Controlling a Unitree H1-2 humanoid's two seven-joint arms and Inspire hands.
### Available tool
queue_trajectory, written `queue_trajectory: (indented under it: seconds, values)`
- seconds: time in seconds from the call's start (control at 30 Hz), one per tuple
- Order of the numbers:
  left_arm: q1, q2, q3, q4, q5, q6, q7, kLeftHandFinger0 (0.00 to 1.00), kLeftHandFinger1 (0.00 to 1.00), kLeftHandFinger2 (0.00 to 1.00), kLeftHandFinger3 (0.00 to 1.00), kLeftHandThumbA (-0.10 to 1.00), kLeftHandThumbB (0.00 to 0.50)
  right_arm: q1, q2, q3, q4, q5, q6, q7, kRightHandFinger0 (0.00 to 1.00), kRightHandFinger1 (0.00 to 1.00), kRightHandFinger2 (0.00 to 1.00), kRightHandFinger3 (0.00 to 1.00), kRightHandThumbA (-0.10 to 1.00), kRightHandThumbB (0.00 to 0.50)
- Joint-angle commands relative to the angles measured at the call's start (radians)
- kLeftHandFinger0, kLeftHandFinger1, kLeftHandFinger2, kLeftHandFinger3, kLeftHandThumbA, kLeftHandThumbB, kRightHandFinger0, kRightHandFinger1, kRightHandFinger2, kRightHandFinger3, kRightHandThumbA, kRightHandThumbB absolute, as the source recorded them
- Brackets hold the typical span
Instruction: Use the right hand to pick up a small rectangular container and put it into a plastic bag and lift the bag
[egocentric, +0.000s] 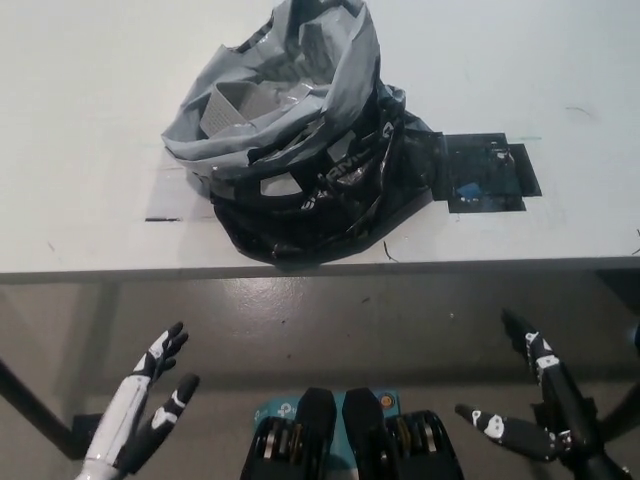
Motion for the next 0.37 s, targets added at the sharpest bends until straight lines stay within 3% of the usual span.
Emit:
queue_trajectory:
  seconds: [0.0,0.2,0.33]
  values:
    - [0.025,0.003,-0.002,-0.037,-0.014,-0.069,0.025,1.00,1.00,1.00,1.00,0.89,0.152,0.025,0.000,0.020,-0.049,0.003,-0.036,-0.027,1.00,1.00,1.00,1.00,0.89,0.110]
    - [0.041,0.003,-0.007,-0.028,-0.016,-0.081,0.023,1.00,1.00,1.00,1.00,0.87,0.145,0.044,-0.005,0.028,-0.040,0.029,-0.049,-0.029,1.00,1.00,1.00,1.00,0.86,0.094]
    - [0.039,0.007,-0.013,-0.033,-0.008,-0.053,0.013,1.00,1.00,1.00,1.00,0.95,0.176,0.045,-0.004,0.032,-0.043,0.053,-0.048,-0.023,1.00,1.00,1.00,1.00,0.80,0.078]
